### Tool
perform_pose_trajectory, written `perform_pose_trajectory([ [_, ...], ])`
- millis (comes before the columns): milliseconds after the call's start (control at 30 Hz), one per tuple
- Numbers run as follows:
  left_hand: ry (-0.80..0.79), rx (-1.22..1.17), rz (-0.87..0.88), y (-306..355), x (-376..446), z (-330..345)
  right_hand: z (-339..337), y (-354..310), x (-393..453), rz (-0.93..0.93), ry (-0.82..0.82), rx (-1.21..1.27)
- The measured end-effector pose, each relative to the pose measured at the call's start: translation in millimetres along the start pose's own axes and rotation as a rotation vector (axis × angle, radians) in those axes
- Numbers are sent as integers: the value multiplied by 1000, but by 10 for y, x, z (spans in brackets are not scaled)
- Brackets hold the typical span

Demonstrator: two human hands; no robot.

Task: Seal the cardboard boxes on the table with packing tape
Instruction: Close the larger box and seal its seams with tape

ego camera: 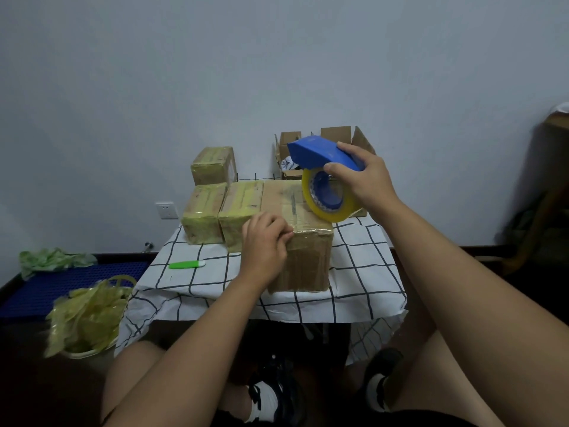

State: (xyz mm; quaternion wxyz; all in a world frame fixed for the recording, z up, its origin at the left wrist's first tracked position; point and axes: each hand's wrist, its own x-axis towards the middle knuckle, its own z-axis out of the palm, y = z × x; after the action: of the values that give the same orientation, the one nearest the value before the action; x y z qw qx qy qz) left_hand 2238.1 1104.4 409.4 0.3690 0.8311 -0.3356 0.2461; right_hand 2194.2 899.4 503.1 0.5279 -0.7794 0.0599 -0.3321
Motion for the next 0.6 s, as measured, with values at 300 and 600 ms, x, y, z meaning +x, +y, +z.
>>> perform_pose_trajectory([
  [300,-16,156,157,46,0,76,22,31,23,30,-2,35],
  [600,-40,226,243,149,41,91,-31,44,-14,31,14,77],
])
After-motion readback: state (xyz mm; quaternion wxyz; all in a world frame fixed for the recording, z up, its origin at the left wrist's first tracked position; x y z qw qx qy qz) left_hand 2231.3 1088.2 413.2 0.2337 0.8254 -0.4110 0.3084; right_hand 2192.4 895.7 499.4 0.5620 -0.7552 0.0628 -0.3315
